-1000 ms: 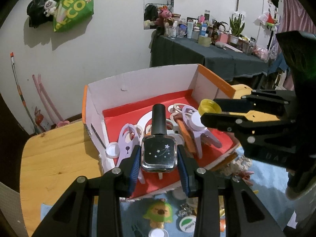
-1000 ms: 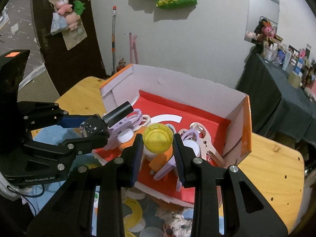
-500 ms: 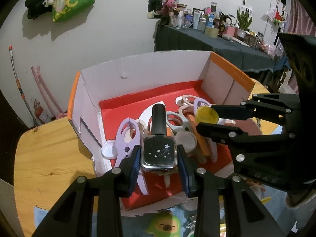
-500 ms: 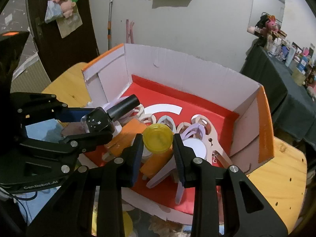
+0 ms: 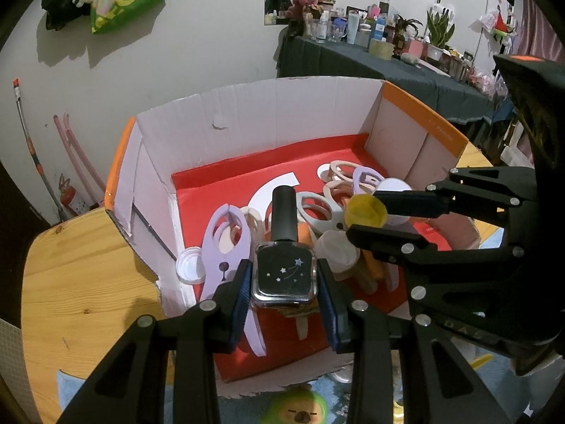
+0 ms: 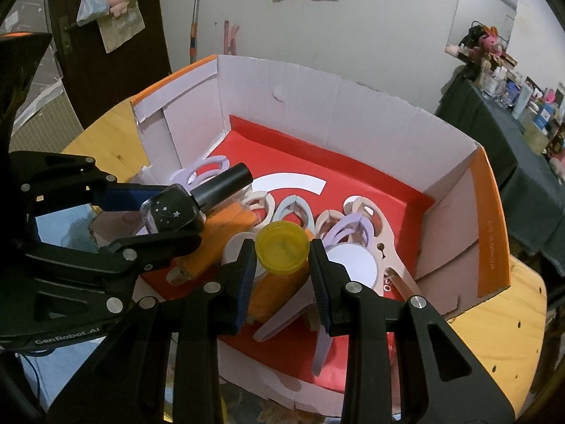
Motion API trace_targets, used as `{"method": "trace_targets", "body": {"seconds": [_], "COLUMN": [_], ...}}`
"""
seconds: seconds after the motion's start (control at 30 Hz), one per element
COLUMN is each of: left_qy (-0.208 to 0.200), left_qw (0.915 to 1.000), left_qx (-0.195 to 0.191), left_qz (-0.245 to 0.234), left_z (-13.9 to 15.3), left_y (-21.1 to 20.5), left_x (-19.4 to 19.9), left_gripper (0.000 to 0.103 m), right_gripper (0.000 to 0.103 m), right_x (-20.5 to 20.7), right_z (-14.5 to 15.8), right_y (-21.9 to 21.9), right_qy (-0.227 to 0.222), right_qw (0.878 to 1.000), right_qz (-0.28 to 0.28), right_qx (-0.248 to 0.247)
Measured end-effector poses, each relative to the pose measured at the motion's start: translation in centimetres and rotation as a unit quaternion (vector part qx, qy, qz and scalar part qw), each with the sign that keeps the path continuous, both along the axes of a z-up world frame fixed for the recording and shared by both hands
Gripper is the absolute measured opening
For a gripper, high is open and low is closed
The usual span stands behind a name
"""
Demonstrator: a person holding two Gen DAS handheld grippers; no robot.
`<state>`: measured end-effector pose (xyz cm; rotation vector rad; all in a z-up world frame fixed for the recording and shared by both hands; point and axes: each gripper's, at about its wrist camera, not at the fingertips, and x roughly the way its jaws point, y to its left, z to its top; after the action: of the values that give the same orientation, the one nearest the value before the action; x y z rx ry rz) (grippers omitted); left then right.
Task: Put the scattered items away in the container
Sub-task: 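Lower items into the box, opening right gripper on cup while left releases bottle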
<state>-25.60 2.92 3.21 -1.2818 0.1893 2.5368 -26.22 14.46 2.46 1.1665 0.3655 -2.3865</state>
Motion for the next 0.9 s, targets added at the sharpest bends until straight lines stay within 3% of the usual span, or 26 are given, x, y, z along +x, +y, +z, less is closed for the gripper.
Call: {"method": "trace_targets", "body": {"seconds": [0.6,0.9], "left_qy": [0.000,-0.008], "left_qw": [0.9998,1.0000], "left_qx": [-0.015,0.004], "left_qz": [0.010,0.002], "left_z": [-0.5,-0.2], "left_y": [-0.8,-0.5], "left_x": [-0.5,-0.6], "left_gripper": [0.038,0.038], "right_gripper": [0.029,0.029], "right_x": [-0.6,-0.5], "right_z": [-0.7,-0.3], "right_y": [1.1,0.6], "right_qy": [-0.003,-0.003], "right_qw": [1.000,1.000], "right_qz": [-0.017,-0.009], "right_qx": [0.018,0.007]}}
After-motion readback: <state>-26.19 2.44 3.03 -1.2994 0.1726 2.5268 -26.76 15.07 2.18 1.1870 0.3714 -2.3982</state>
